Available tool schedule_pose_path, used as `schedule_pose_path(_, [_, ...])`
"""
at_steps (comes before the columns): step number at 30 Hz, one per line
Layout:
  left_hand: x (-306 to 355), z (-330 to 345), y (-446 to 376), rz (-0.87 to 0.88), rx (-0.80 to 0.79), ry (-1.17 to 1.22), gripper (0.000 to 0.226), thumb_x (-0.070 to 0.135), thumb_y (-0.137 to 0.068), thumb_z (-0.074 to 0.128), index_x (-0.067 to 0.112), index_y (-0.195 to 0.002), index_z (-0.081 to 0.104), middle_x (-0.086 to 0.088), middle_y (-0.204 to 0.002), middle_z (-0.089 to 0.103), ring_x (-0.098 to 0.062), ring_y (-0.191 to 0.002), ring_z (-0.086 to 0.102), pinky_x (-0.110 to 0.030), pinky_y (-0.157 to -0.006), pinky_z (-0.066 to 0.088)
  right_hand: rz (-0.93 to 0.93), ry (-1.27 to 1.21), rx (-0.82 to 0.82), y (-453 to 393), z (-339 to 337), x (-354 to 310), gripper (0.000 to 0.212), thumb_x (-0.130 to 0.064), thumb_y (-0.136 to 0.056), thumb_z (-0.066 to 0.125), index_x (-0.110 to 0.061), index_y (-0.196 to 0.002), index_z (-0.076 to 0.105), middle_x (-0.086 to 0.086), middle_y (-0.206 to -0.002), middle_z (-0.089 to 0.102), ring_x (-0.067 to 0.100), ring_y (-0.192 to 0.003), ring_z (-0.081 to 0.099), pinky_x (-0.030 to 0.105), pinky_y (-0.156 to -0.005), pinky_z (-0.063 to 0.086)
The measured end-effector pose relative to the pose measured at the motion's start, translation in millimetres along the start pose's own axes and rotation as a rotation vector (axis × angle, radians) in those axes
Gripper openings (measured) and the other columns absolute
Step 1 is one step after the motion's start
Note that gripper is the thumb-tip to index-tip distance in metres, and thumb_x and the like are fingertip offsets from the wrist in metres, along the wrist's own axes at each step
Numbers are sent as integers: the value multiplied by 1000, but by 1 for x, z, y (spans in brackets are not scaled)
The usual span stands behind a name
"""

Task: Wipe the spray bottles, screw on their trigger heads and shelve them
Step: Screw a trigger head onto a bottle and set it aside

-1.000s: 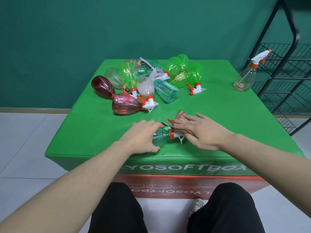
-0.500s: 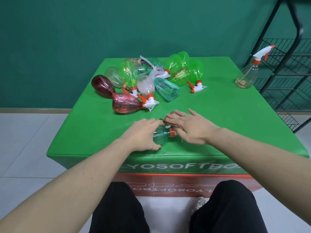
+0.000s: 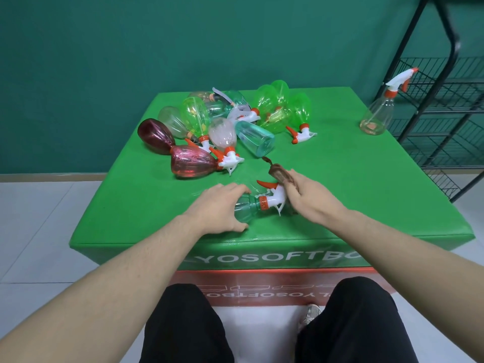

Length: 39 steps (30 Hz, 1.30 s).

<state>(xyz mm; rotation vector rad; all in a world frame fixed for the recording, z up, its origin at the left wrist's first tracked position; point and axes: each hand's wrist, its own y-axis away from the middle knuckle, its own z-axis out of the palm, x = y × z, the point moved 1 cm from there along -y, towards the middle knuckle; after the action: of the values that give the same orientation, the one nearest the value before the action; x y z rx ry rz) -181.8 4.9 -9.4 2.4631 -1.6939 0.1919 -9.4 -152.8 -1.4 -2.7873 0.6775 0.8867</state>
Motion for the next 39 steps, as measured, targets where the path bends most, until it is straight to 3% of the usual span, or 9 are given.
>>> schedule_pose_path(2, [-1,0,0,-6,-2,12,90,57,-76,82,26,-150,42,3,-145,55,-23,-127,52,-40,-109,44,-67,125,-14,2,-1,0,50,-33,-108,29,-27,-157,31,-6,-158,40,12,-148,32,48,-123,24])
schedule_pose_path(4, [0,-1,-2,-2,-8,6,91,57,-76,82,26,-151,42,3,-145,55,-22,-127,52,-40,-108,44,-99,275,-53,3,-1,3,52,-34,-107,27,-31,-158,26,-10,-166,22,10,-154,14,51,-126,12])
schedule_pose_path(6, [1,-2,-4,-6,-16,11,91,57,-76,82,25,-151,41,2,-146,55,-22,-128,52,-39,-108,44,-116,360,-76,5,0,3,53,-36,-106,26,-32,-159,25,-12,-166,18,10,-155,9,51,-126,6])
schedule_pose_path(17, [2,1,-7,-30,-19,-20,91,57,-73,82,26,-150,43,0,-140,59,-25,-123,56,-41,-103,48,-236,392,-86,43,21,-5,73,-45,-90,12,-26,-159,29,-8,-165,21,11,-155,11,40,-127,5])
schedule_pose_path(21, [4,1,-5,-21,-17,-18,92,56,-76,81,25,-153,41,-1,-142,58,-25,-125,55,-41,-107,46,-143,443,-79,25,14,2,68,-44,-95,14,-29,-161,18,-9,-167,12,9,-155,7,45,-127,4])
schedule_pose_path(28, [3,-1,-7,-66,-4,40,93,56,-74,82,26,-152,42,1,-147,56,-23,-129,55,-39,-109,45,-70,384,-34,5,17,-6,57,-35,-106,27,-25,-161,19,-6,-168,12,10,-155,5,44,-127,-2])
schedule_pose_path(39, [5,-1,-12,-110,6,32,92,58,-71,84,27,-149,46,-1,-138,61,-25,-120,60,-37,-101,50,-119,370,-43,46,35,-15,67,-38,-95,20,-22,-160,23,-5,-168,13,14,-156,6,40,-126,-3])
